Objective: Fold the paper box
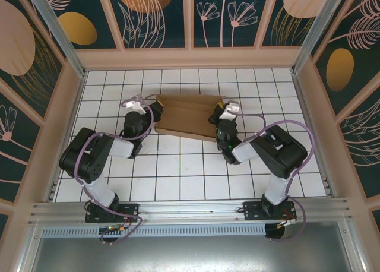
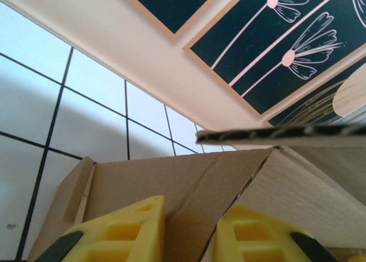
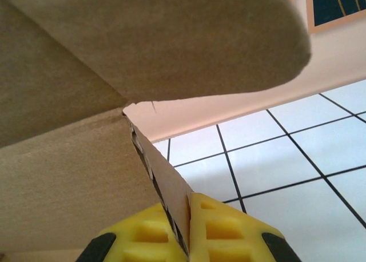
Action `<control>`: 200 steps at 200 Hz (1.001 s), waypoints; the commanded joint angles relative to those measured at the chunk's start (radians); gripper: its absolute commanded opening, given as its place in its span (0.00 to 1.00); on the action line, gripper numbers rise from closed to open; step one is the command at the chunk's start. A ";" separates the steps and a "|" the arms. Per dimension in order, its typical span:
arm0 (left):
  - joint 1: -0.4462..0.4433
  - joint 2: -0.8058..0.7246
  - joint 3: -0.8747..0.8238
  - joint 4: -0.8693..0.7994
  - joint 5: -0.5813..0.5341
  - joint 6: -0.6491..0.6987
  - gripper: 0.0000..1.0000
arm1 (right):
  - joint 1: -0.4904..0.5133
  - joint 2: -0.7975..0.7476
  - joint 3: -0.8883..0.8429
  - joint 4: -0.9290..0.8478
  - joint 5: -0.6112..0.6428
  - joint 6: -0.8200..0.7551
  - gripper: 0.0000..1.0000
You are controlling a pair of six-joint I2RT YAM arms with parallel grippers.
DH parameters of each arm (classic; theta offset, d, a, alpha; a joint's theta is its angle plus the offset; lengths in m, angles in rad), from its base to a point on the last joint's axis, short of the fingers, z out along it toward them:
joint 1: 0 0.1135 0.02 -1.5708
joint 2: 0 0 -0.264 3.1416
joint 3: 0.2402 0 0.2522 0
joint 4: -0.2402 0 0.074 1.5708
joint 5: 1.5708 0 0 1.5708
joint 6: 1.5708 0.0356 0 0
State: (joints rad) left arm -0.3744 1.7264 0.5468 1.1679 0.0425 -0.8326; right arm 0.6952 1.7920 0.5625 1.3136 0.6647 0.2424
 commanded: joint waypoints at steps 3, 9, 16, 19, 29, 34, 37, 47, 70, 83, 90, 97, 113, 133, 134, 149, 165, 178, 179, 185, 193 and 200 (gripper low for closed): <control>-0.012 0.004 -0.069 -0.111 -0.039 -0.028 0.22 | 0.042 0.017 -0.056 0.067 0.010 0.022 0.13; -0.012 0.002 -0.078 -0.110 -0.048 -0.028 0.21 | 0.047 0.017 -0.070 0.092 0.000 0.009 0.17; -0.012 -0.001 -0.087 -0.110 -0.060 -0.024 0.20 | 0.050 0.011 -0.089 0.122 -0.016 -0.007 0.23; -0.012 -0.003 -0.090 -0.110 -0.064 -0.022 0.20 | 0.050 0.009 -0.097 0.135 -0.025 -0.014 0.26; -0.012 -0.007 -0.100 -0.108 -0.077 -0.003 0.18 | 0.050 -0.010 -0.124 0.176 -0.059 -0.040 0.31; -0.012 -0.007 -0.103 -0.112 -0.084 0.004 0.18 | 0.050 -0.022 -0.136 0.189 -0.074 -0.052 0.34; -0.012 -0.007 -0.104 -0.115 -0.090 0.007 0.18 | 0.050 -0.029 -0.142 0.196 -0.078 -0.060 0.35; -0.012 -0.021 -0.106 -0.124 -0.104 0.022 0.17 | 0.048 -0.057 -0.160 0.208 -0.089 -0.081 0.40; -0.012 -0.040 -0.094 -0.138 -0.115 0.042 0.17 | 0.042 -0.122 -0.202 0.226 -0.119 -0.102 0.47; -0.012 -0.039 -0.079 -0.149 -0.107 0.054 0.16 | 0.038 -0.159 -0.225 0.224 -0.127 -0.101 0.51; -0.012 -0.040 -0.069 -0.161 -0.105 0.059 0.17 | 0.036 -0.174 -0.236 0.220 -0.130 -0.100 0.52; -0.012 -0.039 -0.061 -0.172 -0.107 0.065 0.17 | 0.035 -0.188 -0.246 0.217 -0.127 -0.105 0.53; -0.012 -0.035 -0.042 -0.194 -0.106 0.070 0.18 | 0.027 -0.209 -0.259 0.194 -0.129 -0.113 0.55; -0.012 -0.035 -0.029 -0.208 -0.111 0.072 0.18 | 0.022 -0.228 -0.289 0.202 -0.138 -0.142 0.58; -0.012 -0.035 -0.029 -0.209 -0.111 0.072 0.18 | 0.021 -0.229 -0.291 0.204 -0.140 -0.144 0.58; -0.012 -0.038 -0.020 -0.227 -0.116 0.074 0.18 | 0.018 -0.252 -0.318 0.221 -0.168 -0.173 0.60; -0.012 -0.045 -0.006 -0.249 -0.126 0.080 0.18 | 0.015 -0.297 -0.359 0.257 -0.184 -0.202 0.61; -0.012 -0.054 0.007 -0.270 -0.130 0.091 0.18 | 0.006 -0.341 -0.393 0.290 -0.158 -0.202 0.61; -0.013 -0.054 0.009 -0.272 -0.130 0.092 0.18 | 0.005 -0.345 -0.395 0.291 -0.156 -0.201 0.61; -0.014 -0.057 0.014 -0.278 -0.133 0.097 0.18 | -0.001 -0.365 -0.409 0.299 -0.145 -0.195 0.61; -0.017 -0.062 0.022 -0.292 -0.138 0.106 0.18 | -0.011 -0.403 -0.424 0.298 -0.136 -0.184 0.60; -0.018 -0.063 0.031 -0.303 -0.141 0.115 0.18 | -0.015 -0.437 -0.431 0.287 -0.126 -0.191 0.60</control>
State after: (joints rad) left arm -0.3893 1.6905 0.5426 0.9306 -0.0551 -0.7582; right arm 0.7044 1.4536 0.1638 1.5009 0.4824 0.0761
